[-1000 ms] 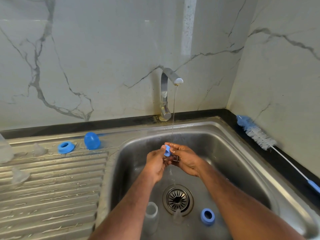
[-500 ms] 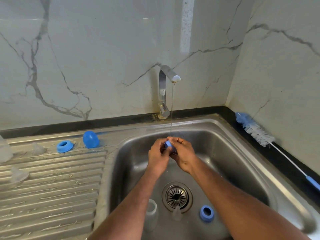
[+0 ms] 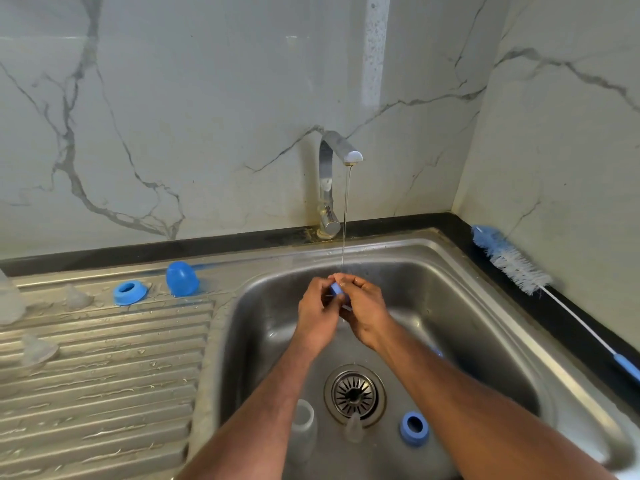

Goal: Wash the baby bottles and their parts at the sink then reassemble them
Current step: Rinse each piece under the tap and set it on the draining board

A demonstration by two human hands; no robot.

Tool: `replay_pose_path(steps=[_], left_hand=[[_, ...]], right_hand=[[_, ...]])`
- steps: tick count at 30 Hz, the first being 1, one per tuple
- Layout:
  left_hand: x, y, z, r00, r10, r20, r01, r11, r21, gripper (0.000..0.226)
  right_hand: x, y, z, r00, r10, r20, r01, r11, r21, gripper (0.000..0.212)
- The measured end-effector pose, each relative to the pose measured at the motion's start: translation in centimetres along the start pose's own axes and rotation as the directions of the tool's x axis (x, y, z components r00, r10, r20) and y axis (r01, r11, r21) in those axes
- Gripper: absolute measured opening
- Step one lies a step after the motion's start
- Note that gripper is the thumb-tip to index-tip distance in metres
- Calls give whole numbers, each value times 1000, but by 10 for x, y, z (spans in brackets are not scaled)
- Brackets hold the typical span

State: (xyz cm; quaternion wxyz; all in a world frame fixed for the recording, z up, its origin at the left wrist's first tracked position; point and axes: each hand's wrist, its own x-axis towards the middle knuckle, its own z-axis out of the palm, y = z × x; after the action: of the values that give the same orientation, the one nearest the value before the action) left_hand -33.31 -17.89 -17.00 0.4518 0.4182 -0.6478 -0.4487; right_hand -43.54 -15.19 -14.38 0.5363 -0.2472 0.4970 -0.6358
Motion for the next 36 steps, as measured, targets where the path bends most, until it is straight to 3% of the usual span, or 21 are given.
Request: replay_pose_path(steps=[2,4,9,12,17,20,22,27,31,33,36], left_hand=[[2,0,-2,986,-167,1,160,942,-294,14],[1,3,-3,973,-218,70,223,836,-501,17],[-5,10,-4,977,-136,167,203,839,-505,26],[-6,13,-4,967,-143,209,240,785,-572,29],[-3,16,-6,953,-196,230,303,597,-743,30],[0,17,-7,946,-265,186,306,542,-783,30],[3,16,-8,944,-303,133,290,565,-772,32],[2,14,-3,920,-390,-42,287,742,-606,36],[1,11,-9,923,-359,-139,272,863,-426,30],[0,9,-11,925,-343,-164,272,897,-347,29],[0,8,-10,929,-341,-145,269,889,-370,20]], right_hand=[[-3,-7,-5,994,47,95,-47,999,-7,25],[-3,-10,-7,990,50,132,-48,999,-15,27],[0,-9,1,1000,-2,0,2,999,50,25],[1,-11,3,998,-12,-64,17,997,74,17],[1,-20,-5,1000,4,29,-6,997,83,23],[-1,-24,-7,990,24,139,-32,998,53,32],[-4,-24,-8,977,46,209,-50,999,13,36],[-3,-14,-7,953,53,299,12,977,-213,47],[0,-16,-15,932,43,359,99,925,-368,49],[0,-17,-19,925,34,378,139,897,-421,48],[5,-14,-22,947,8,321,147,878,-456,39]])
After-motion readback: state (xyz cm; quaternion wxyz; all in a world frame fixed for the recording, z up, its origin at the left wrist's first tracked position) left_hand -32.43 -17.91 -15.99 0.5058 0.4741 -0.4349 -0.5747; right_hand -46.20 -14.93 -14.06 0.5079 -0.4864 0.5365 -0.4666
